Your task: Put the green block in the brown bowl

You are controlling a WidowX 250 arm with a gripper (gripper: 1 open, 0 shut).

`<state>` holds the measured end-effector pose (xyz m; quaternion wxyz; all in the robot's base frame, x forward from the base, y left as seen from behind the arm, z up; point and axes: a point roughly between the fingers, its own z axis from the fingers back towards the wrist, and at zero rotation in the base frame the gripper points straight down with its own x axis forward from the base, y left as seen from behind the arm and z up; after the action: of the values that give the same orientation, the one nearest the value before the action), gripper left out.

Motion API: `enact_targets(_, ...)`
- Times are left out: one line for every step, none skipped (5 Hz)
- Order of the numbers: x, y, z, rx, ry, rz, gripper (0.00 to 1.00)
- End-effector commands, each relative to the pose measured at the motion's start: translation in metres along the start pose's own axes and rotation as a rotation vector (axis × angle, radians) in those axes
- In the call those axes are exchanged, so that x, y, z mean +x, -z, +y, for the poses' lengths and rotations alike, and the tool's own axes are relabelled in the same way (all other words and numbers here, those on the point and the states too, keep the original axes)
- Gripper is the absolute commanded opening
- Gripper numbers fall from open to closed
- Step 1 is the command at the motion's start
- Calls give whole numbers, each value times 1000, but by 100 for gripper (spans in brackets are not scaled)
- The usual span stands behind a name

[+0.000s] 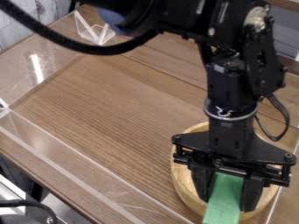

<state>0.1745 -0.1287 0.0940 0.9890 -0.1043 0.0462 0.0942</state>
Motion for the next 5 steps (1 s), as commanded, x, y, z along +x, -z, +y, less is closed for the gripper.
enact_targets(6,-6,-3,-24,-5,-21,0)
enact_targets(7,-5,-1,-26,-10,-18,0)
enact_targets(8,-5,0,-28,-15,-16,0)
enact_targets(9,-5,1,-30,-20,-15,0)
enact_targets(9,-5,2,-32,-24,-15,0)
